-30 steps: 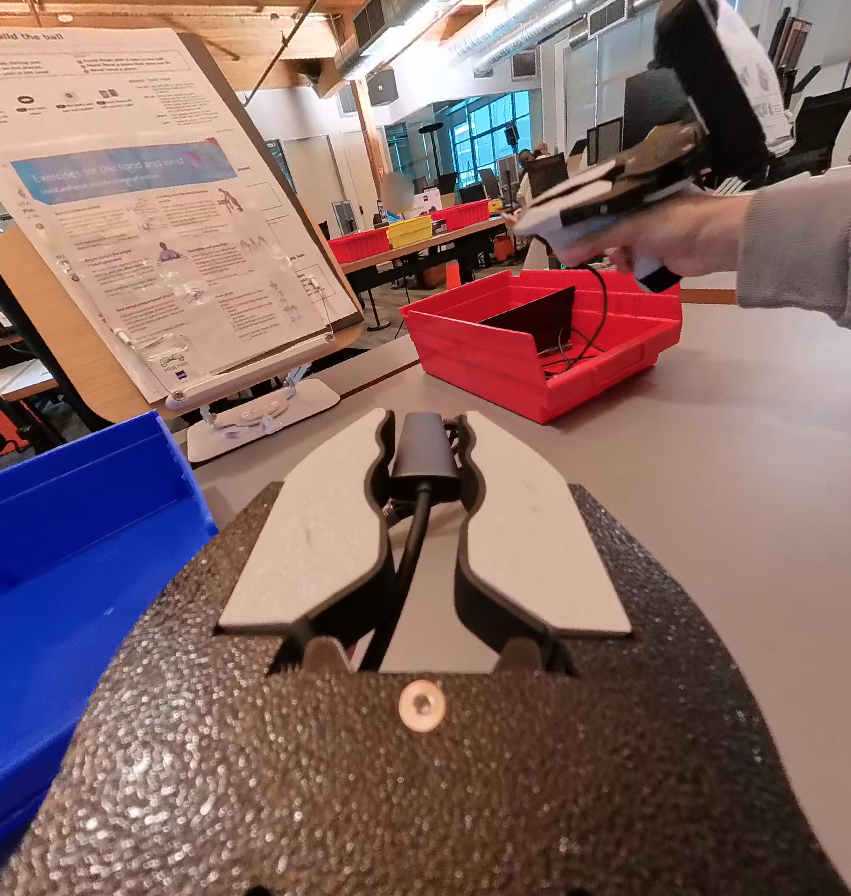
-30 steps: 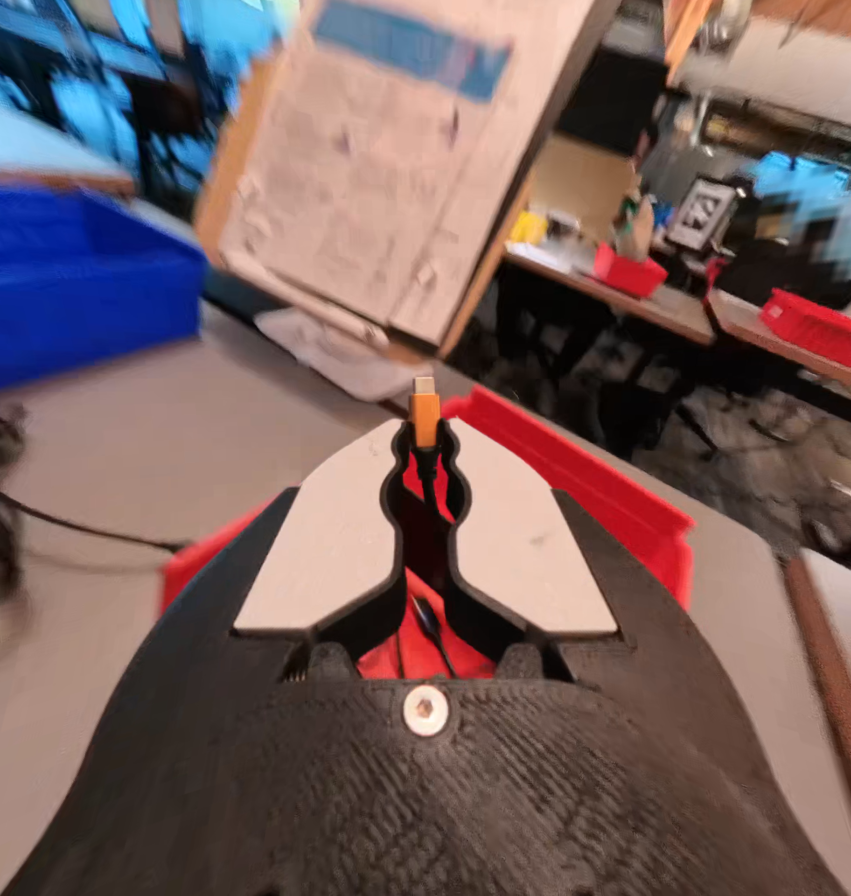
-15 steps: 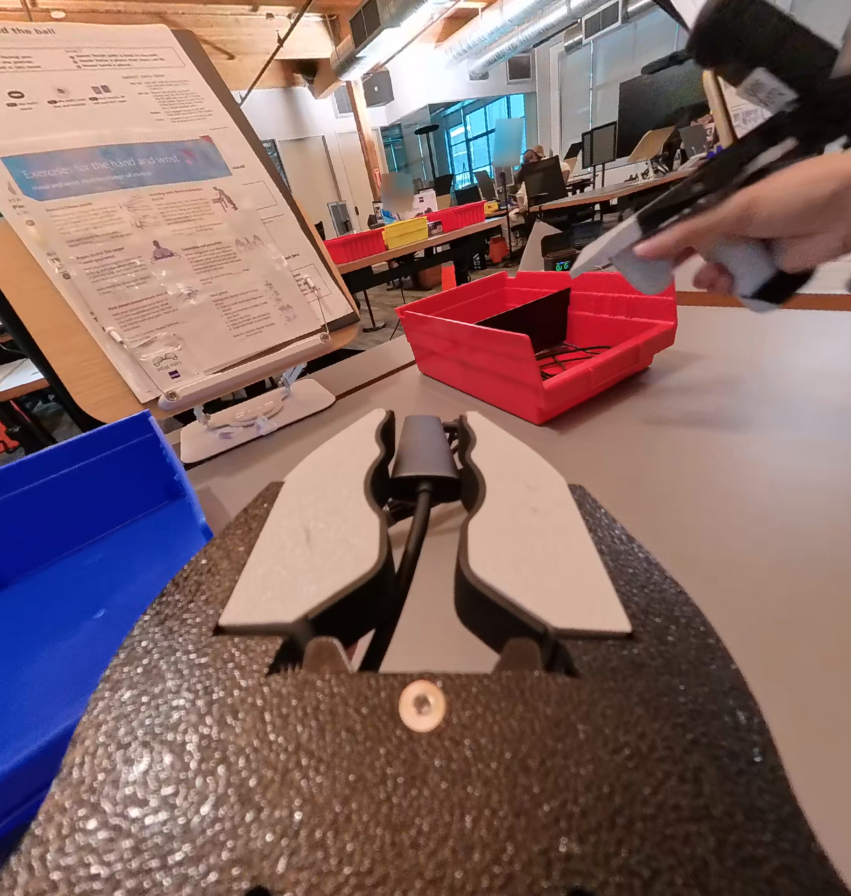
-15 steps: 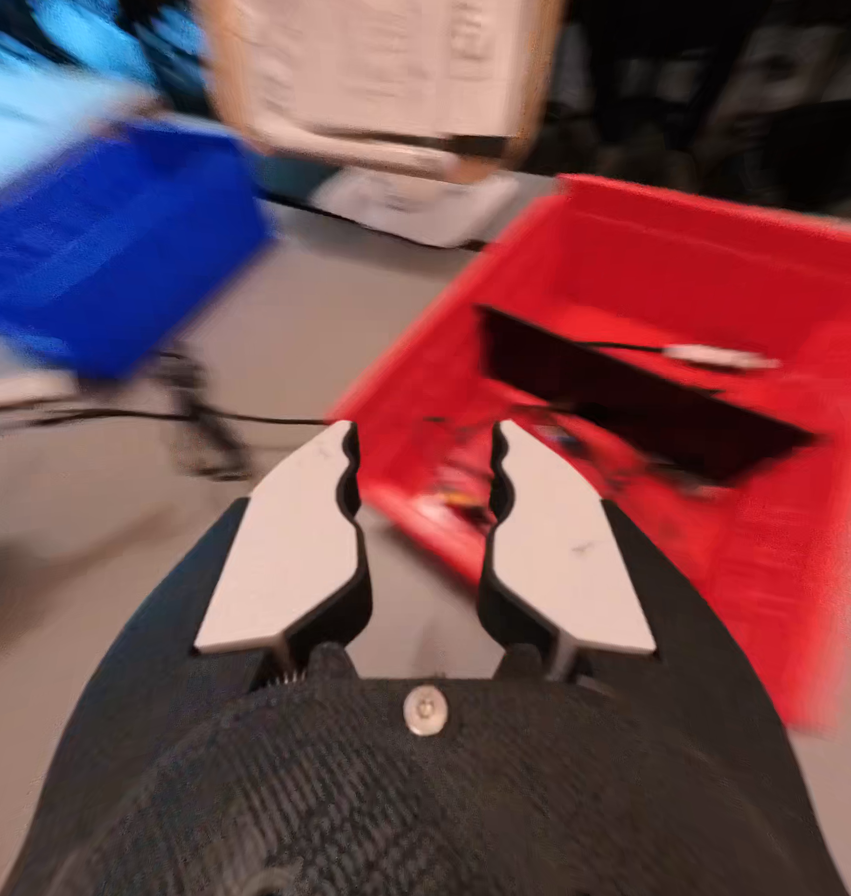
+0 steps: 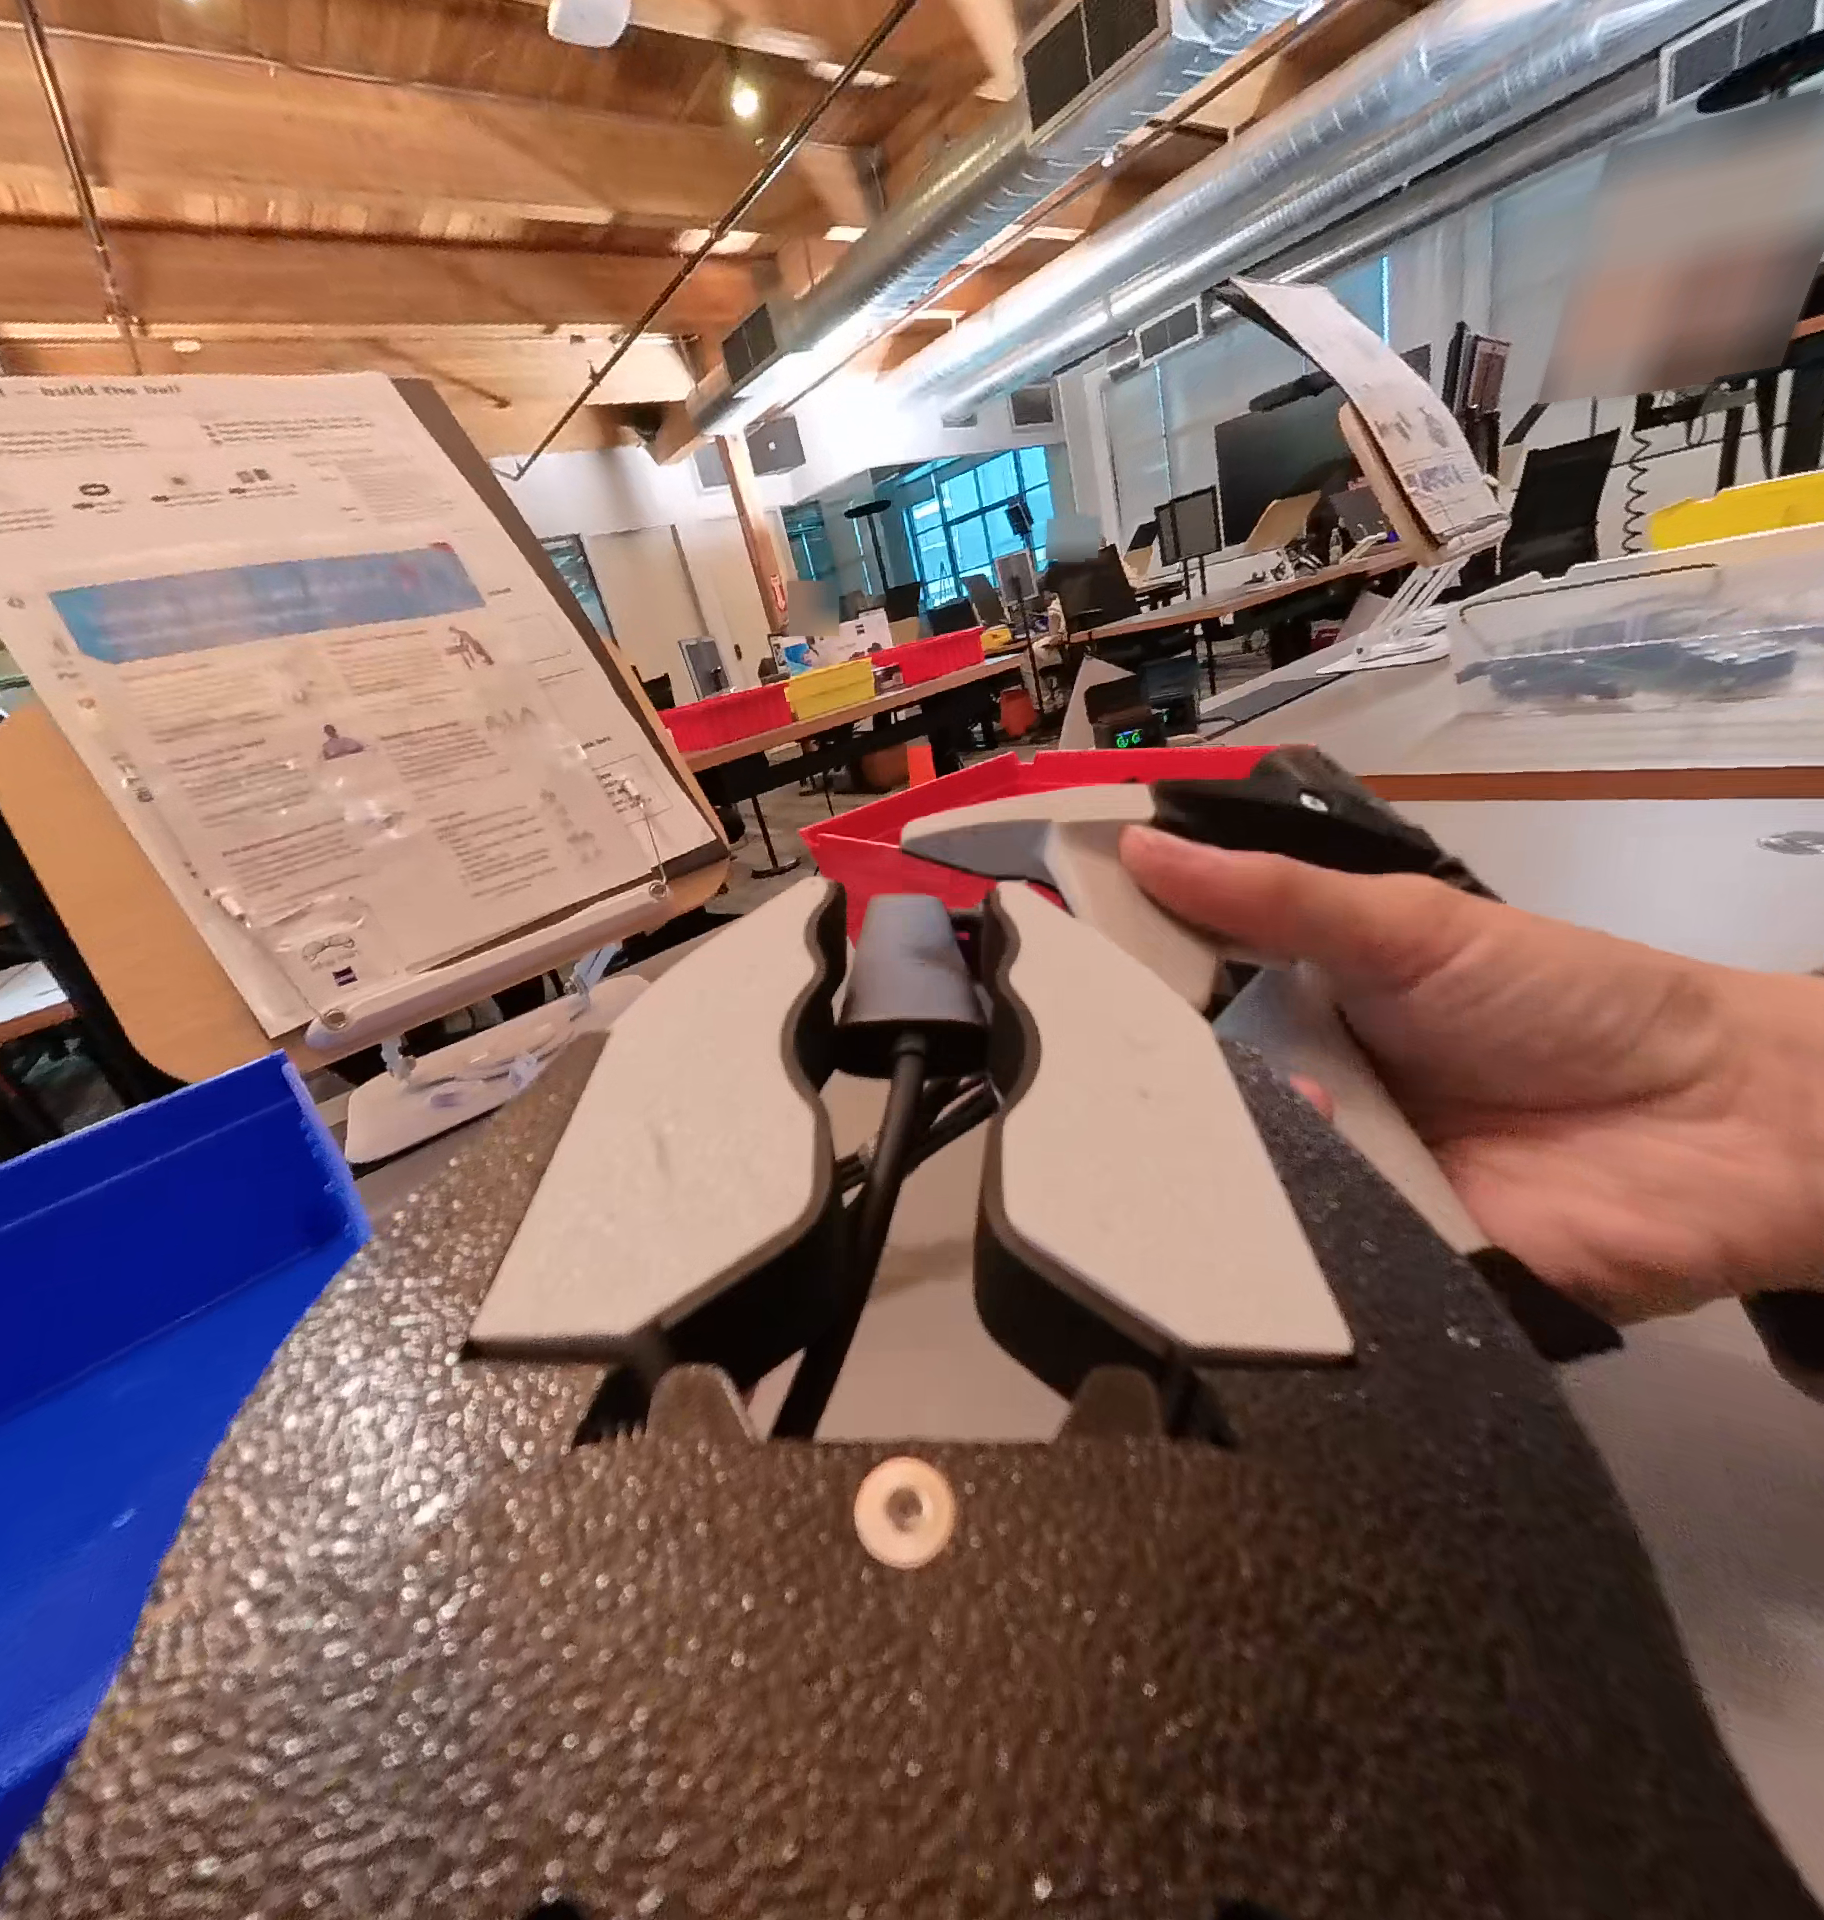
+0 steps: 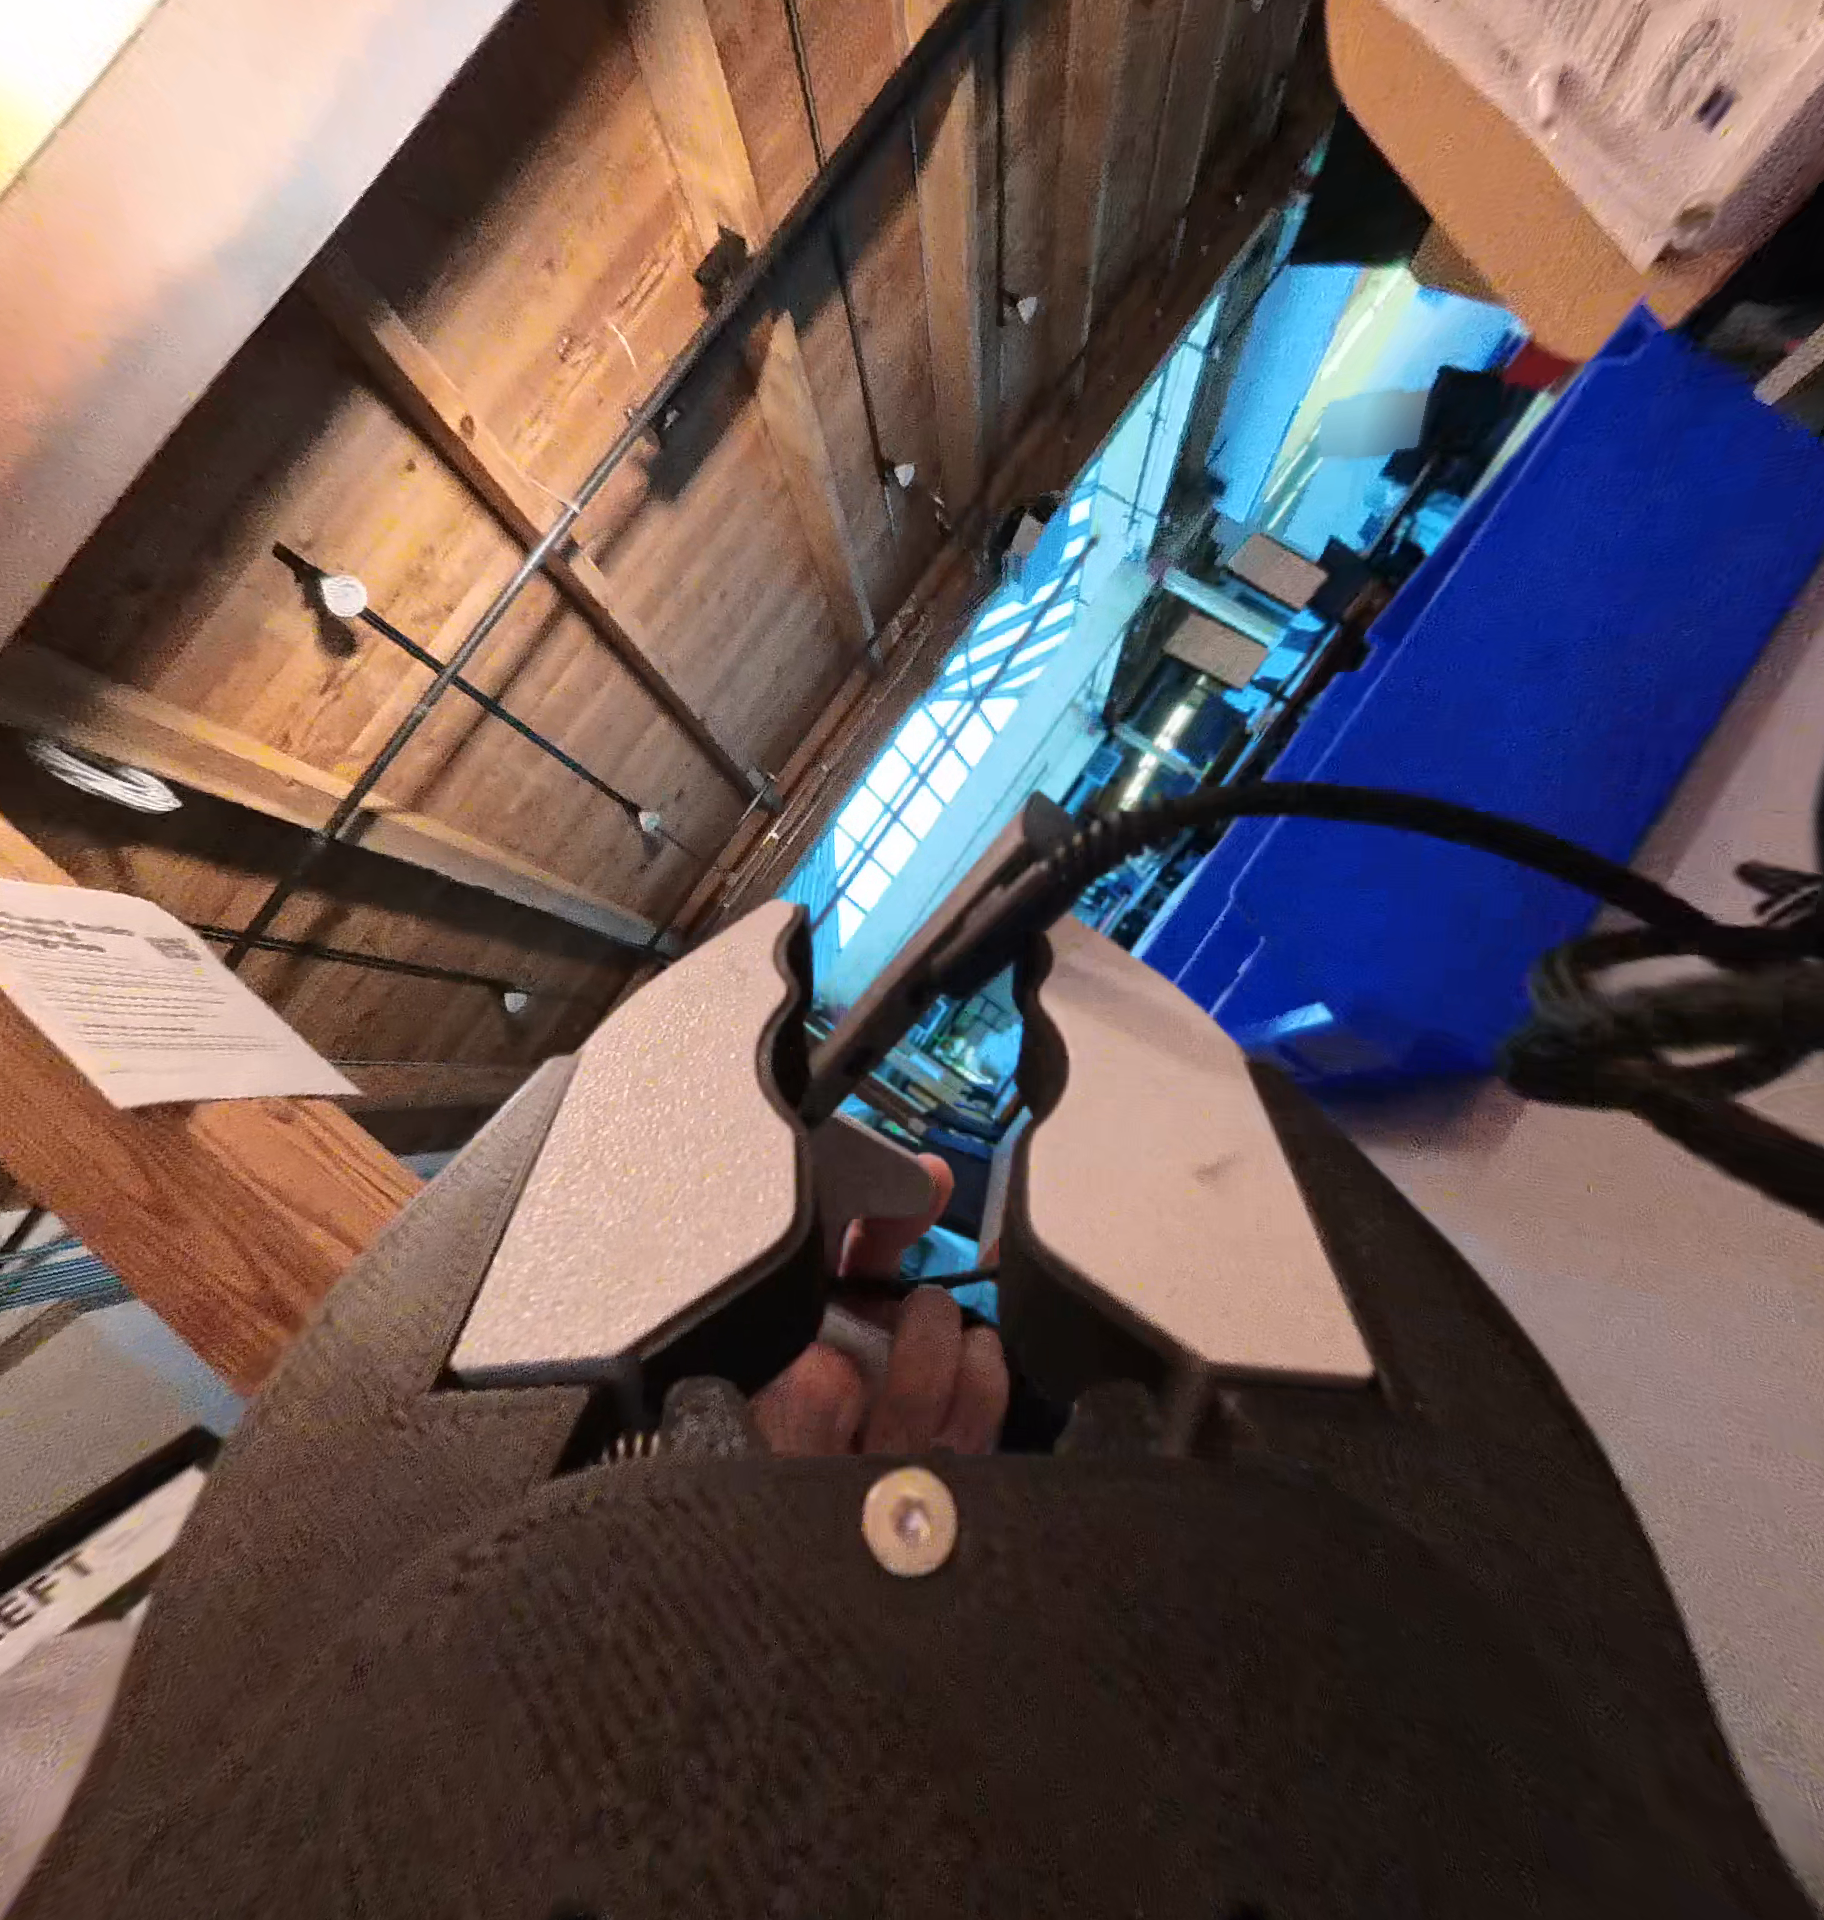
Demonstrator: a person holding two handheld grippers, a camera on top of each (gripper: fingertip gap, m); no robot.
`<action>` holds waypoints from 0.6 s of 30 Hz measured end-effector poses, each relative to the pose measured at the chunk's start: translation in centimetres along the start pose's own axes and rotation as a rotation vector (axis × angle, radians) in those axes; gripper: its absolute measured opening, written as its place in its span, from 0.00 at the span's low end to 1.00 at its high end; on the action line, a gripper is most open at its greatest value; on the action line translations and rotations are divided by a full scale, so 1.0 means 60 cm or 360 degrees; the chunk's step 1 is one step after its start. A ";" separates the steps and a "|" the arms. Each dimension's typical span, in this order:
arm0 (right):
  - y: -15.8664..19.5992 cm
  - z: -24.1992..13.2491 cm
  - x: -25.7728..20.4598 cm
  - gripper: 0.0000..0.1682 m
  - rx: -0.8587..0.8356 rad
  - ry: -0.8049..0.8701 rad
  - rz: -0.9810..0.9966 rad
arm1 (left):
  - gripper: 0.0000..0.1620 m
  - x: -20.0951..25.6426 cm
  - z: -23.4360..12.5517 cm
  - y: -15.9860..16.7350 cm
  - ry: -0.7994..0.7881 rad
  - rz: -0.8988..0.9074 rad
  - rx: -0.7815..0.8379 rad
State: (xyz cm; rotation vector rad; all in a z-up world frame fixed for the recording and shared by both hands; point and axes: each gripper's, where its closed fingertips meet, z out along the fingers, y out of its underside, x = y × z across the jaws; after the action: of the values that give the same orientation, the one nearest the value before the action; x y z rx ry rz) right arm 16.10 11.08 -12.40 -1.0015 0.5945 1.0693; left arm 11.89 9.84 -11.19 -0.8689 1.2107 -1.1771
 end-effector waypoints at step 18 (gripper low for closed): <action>-0.042 -0.009 -0.036 0.07 -0.0059 0.0184 -0.0463 | 0.15 0.015 0.019 0.054 -0.0040 0.0027 -0.0154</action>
State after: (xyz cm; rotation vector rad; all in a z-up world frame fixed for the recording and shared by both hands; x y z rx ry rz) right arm 17.58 9.31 -9.98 -1.1487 0.5054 0.7718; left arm 13.63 9.56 -14.26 -0.9409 1.2606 -1.0982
